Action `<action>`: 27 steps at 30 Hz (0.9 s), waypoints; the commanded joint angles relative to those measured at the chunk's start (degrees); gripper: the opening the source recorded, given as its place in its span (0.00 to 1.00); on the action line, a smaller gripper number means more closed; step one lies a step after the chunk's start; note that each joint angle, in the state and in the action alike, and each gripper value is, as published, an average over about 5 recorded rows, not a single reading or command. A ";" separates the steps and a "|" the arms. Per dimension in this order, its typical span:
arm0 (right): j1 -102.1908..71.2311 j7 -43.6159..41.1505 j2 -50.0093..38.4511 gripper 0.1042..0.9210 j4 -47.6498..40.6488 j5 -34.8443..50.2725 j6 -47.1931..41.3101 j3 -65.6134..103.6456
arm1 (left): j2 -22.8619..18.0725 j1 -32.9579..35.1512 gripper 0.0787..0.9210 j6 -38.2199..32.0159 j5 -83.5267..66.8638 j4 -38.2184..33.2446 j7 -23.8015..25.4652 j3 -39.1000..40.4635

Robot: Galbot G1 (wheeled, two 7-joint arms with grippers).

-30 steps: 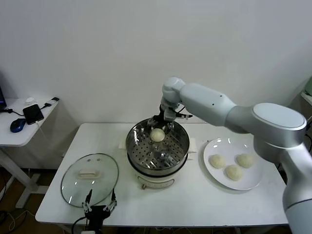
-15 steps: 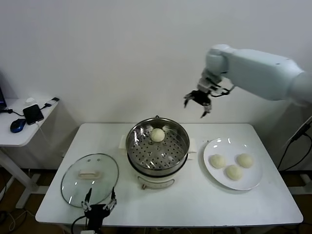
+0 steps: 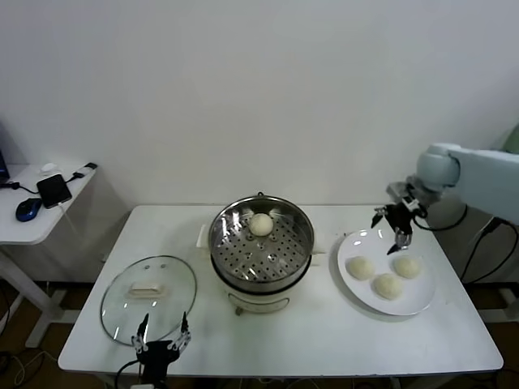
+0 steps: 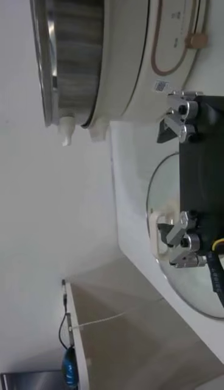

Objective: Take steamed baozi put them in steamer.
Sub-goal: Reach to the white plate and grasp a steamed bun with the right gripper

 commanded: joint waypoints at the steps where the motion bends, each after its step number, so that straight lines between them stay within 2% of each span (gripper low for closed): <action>1: -13.86 3.58 -2.57 0.88 -1.91 -0.95 -8.63 9.17 | -0.14 0.14 0.88 -0.05 0.09 0.14 -0.08 0.10; 10: -23.53 6.05 3.81 0.88 -9.69 -6.79 -9.55 19.40 | -0.56 0.23 0.88 -0.13 0.36 0.31 -0.08 0.31; 19: -25.63 6.29 7.86 0.87 -14.30 -7.54 -9.48 21.68 | -0.48 0.61 0.88 -0.37 0.35 0.34 -0.16 0.09; 27: -23.04 4.39 7.59 0.64 -13.26 -6.93 -9.24 20.22 | -0.55 0.77 0.88 -0.44 0.35 0.09 -0.27 0.12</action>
